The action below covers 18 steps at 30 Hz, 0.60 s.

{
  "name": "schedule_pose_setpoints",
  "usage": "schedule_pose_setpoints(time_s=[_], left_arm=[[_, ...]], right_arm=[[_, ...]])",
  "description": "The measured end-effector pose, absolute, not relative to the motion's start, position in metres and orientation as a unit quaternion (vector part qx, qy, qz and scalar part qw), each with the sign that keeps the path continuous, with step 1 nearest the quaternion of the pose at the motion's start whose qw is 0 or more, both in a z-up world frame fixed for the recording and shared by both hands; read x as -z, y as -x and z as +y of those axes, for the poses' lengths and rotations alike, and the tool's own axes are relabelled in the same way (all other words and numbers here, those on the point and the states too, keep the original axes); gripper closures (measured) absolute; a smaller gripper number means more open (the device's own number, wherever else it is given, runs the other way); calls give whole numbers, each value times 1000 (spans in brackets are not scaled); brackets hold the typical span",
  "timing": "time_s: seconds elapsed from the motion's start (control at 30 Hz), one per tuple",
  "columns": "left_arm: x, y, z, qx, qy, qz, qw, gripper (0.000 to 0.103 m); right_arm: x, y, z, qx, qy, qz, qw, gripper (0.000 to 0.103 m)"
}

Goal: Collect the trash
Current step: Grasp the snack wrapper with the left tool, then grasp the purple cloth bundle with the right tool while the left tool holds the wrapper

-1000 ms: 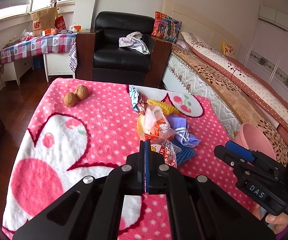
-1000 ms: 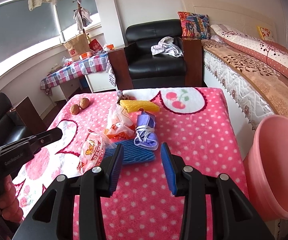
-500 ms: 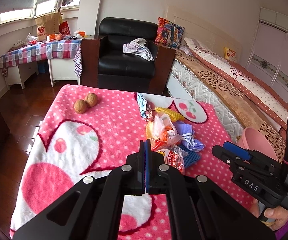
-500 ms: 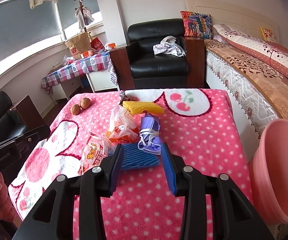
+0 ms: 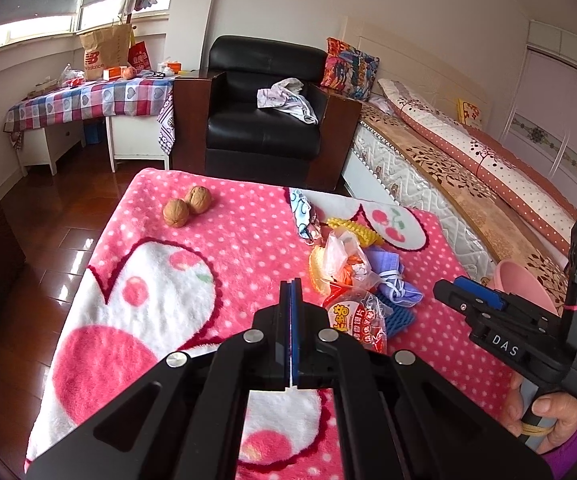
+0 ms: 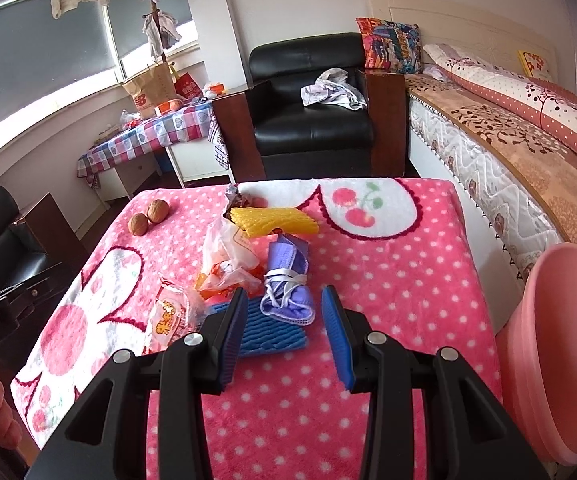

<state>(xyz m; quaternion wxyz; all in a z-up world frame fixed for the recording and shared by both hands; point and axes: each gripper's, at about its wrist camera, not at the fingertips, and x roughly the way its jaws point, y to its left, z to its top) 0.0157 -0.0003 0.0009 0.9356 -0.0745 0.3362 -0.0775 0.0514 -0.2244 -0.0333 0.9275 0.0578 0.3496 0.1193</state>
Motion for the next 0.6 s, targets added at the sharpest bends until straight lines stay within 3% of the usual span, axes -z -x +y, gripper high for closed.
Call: schedule_pose_setpoints(time_s=[0.6], left_arm=[[3,-19,5,76,79,339,934,103]], right_arm=[[48,-69,-235,-125,-97,379,912,65]])
